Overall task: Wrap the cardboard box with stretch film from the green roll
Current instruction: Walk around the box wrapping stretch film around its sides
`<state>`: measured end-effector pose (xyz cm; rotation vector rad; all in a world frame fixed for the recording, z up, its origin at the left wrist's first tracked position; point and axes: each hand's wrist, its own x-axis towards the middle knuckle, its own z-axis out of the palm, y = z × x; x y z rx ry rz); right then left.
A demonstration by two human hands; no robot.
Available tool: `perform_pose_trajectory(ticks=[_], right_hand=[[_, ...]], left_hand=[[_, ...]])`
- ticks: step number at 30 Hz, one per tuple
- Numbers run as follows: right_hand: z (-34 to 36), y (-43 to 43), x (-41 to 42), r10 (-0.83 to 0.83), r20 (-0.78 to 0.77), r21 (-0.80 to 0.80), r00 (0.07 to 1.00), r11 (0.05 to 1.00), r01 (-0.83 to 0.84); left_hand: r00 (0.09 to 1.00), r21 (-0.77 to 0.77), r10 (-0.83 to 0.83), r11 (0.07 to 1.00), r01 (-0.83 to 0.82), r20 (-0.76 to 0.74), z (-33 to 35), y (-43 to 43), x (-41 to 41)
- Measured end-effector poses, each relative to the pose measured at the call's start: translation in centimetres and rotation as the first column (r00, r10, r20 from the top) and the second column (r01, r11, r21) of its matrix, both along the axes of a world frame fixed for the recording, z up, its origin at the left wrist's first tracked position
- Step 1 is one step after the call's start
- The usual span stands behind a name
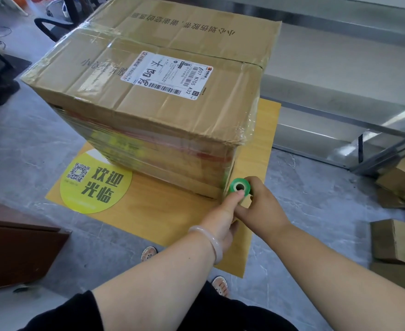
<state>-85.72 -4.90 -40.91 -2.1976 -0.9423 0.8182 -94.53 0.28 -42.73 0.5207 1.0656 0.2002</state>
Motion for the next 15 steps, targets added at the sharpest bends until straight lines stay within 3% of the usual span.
perform_pose_trajectory(ticks=[4, 15], right_hand=[[-0.1, -0.2, 0.7, 0.052, -0.054, 0.043, 0.997, 0.998, -0.050], [-0.5, -0.2, 1.6, 0.090, 0.053, -0.064, 0.995, 0.994, -0.087]], left_hand=[[0.999, -0.005, 0.029, 1.000, -0.029, 0.022, -0.2, -0.1, 0.7], [0.999, 0.017, -0.003, 1.000, 0.003, -0.035, -0.7, -0.5, 1.2]])
